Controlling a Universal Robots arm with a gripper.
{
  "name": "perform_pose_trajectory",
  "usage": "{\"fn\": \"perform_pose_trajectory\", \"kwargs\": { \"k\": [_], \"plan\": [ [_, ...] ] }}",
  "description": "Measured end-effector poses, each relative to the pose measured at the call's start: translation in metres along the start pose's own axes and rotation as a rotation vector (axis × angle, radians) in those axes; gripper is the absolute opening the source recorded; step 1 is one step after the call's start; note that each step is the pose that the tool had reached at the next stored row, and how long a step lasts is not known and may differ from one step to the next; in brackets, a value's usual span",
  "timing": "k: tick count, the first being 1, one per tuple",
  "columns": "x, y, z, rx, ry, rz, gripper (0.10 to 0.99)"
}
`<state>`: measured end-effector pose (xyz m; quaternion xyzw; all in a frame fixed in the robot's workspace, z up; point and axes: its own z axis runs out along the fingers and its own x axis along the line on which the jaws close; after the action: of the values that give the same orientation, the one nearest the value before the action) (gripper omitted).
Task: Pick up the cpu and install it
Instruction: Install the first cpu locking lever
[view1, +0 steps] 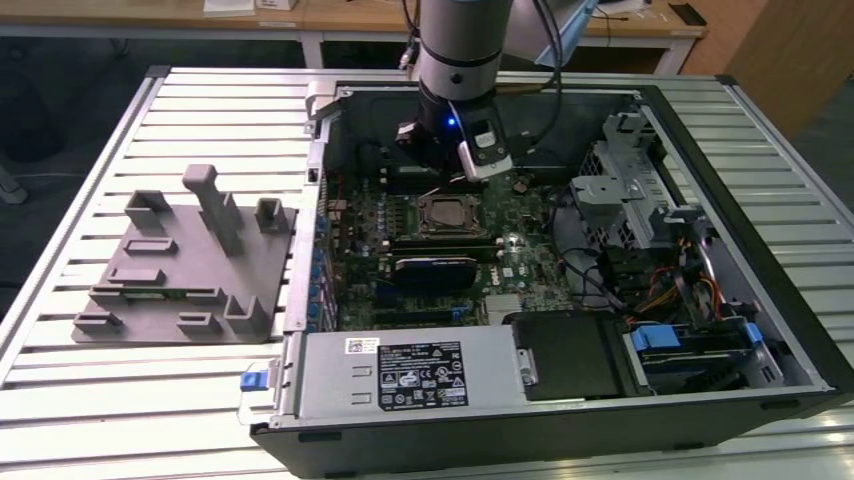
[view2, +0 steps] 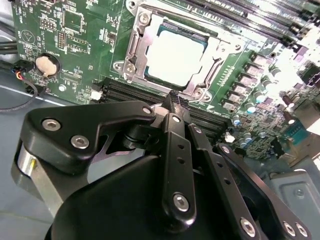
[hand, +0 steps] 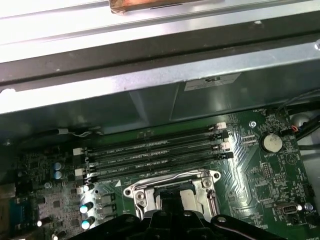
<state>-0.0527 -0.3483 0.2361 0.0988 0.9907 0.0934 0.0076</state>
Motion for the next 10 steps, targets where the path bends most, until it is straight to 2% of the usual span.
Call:
{"fn": "perform_pose_trajectory", "kwargs": {
  "k": [10],
  "plan": [
    [0.0016,0.0101,0.0067,0.004,-0.0128,0.019,0.106]
  ]
}}
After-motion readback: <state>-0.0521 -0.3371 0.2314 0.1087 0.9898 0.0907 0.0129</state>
